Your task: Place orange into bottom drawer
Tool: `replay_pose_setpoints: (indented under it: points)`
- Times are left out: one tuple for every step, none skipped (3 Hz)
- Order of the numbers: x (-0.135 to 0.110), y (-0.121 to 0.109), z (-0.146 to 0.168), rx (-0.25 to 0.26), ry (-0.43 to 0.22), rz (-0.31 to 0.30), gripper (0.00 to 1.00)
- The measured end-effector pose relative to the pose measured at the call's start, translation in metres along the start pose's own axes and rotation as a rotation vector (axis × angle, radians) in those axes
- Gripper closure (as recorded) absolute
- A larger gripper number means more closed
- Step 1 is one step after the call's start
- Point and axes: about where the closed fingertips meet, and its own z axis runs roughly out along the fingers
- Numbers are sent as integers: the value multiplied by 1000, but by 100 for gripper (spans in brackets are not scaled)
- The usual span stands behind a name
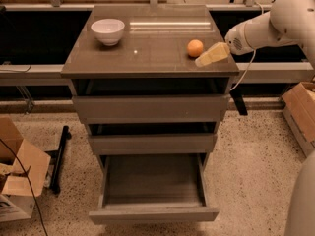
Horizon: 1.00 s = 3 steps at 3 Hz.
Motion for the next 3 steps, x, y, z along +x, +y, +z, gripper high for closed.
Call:
replay_pose_setpoints:
  points:
    - [-18,-2,21,26,-86,61,0]
    - [-39,-2,42,19,-169,91,0]
    - [-47,2,62,-2,-209,120,0]
